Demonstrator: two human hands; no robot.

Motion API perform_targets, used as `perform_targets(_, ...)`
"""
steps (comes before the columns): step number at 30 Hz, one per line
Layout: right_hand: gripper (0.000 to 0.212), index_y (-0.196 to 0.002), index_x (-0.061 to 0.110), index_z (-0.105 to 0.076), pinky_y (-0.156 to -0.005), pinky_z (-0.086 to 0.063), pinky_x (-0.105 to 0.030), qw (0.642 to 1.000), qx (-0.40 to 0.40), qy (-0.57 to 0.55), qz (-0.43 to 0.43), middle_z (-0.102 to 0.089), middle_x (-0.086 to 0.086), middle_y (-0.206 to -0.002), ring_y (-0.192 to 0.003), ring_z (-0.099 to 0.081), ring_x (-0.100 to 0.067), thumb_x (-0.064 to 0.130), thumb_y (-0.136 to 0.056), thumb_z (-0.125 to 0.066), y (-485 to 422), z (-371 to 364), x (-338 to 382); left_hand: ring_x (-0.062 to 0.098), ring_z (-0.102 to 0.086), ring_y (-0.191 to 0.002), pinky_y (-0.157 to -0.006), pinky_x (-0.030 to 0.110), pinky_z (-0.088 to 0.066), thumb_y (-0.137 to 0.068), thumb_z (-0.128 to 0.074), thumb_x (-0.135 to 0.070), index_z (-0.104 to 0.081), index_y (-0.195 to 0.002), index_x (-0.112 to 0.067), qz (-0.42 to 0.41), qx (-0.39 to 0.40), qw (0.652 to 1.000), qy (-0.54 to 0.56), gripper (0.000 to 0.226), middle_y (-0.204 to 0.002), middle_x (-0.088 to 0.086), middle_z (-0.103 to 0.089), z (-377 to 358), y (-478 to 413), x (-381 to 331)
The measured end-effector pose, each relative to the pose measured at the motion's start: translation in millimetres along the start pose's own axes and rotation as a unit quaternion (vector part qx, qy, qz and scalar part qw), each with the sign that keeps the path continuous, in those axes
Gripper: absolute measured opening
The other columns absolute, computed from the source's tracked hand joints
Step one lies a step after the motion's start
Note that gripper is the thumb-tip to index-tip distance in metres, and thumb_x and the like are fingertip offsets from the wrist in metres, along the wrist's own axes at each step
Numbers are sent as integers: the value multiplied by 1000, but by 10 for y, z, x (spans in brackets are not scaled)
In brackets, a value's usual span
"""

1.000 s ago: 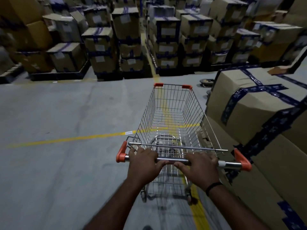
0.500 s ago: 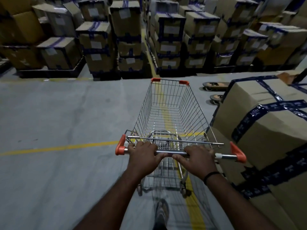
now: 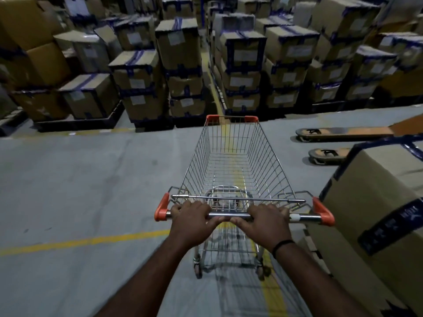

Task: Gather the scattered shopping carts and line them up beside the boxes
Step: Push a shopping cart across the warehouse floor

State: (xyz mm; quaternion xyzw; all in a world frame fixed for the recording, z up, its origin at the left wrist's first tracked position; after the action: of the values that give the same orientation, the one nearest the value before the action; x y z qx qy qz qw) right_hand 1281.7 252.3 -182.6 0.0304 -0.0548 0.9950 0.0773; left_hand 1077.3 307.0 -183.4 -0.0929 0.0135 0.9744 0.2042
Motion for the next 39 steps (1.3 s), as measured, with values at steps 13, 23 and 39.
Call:
perform_targets(13, 68, -82, 31, -52, -85, -29, -44, 999, 39, -3, 27, -66, 7, -92, -99, -59, -21, 93, -76, -25, -2126, -248, -107, 17, -52, -108, -93, 43, -30, -84, -22, -85, -57, -91, -33, 28, -4, 999, -15, 63, -104, -13, -61, 13, -1976, 445)
perform_targets(23, 75, -79, 32, -53, -88, -31, -42, 999, 30, -15, 42, -65, 8, -91, -100, -59, -19, 93, -67, -11, -4167, -435, -139, 21, -50, -115, -100, 51, -31, -91, -28, -78, -57, -103, -32, 26, 6, 1000, -8, 55, -115, -10, -62, 46, -3911, 931)
perform_targets(39, 73, -76, 32, -50, -90, -30, -44, 998, 21, -25, 61, -68, 6, -94, -101, -57, -23, 94, -66, -12, -7031, -751, -154, 23, -49, -114, -100, 51, -31, -92, -32, -73, -57, -107, -32, 44, -4, 999, 4, 50, -118, -6, -62, 125, -6595, 1633)
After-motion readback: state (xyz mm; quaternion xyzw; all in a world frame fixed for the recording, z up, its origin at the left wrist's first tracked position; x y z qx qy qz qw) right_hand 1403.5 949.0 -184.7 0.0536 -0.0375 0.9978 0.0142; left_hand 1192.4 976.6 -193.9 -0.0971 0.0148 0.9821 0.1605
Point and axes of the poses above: each hand's wrist, its own y-axis away from the middle knuckle, its own z-axis out of the back of the hand, x = y × z, the point moved 4 cm from there along -y, towards the middle knuckle
